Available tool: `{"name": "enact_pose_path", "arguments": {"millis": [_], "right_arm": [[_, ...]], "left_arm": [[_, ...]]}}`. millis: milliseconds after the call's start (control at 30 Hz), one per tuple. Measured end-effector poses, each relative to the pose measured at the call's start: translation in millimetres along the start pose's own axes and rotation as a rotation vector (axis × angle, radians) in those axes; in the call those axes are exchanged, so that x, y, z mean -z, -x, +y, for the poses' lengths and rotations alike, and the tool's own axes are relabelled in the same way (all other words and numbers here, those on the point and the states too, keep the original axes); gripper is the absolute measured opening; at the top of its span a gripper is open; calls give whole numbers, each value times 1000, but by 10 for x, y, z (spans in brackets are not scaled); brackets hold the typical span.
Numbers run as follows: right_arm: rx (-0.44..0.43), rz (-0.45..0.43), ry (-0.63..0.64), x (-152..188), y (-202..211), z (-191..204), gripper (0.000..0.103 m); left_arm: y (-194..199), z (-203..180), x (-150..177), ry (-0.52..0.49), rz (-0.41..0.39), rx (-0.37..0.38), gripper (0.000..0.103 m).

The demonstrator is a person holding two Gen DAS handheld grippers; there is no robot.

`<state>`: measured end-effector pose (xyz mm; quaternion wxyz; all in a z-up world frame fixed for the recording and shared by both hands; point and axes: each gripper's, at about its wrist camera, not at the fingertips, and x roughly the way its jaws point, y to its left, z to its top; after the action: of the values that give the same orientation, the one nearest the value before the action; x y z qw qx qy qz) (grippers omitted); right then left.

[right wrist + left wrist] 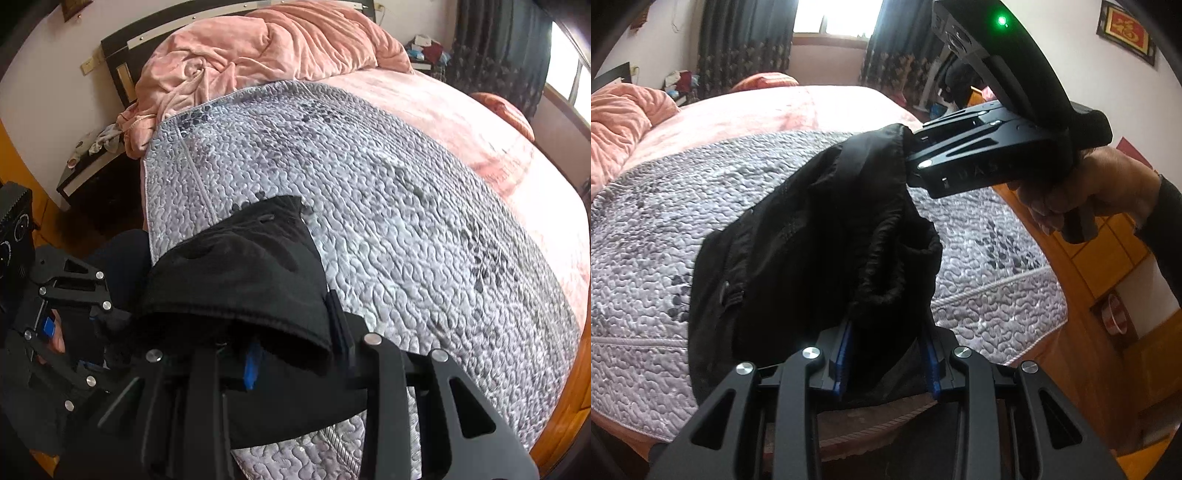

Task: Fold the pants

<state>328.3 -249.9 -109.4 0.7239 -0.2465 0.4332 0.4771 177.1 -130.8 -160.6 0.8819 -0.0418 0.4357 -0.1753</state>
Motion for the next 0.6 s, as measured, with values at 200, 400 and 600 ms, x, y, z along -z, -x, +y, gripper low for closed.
{"name": "enact_pose_path", "arguments": {"millis": [200,400,600], "right_arm": [[3,17,-19,224,-152,-122,32],[11,35,-40,400,-315,-220,34],[12,50,-59,547,-459,-314,35]], "left_arm": [[-279,-56,58,-15,56,8,32],[-528,-81,114,-29,105,10,32],[-752,-96,178,-50,147,3,32]]}}
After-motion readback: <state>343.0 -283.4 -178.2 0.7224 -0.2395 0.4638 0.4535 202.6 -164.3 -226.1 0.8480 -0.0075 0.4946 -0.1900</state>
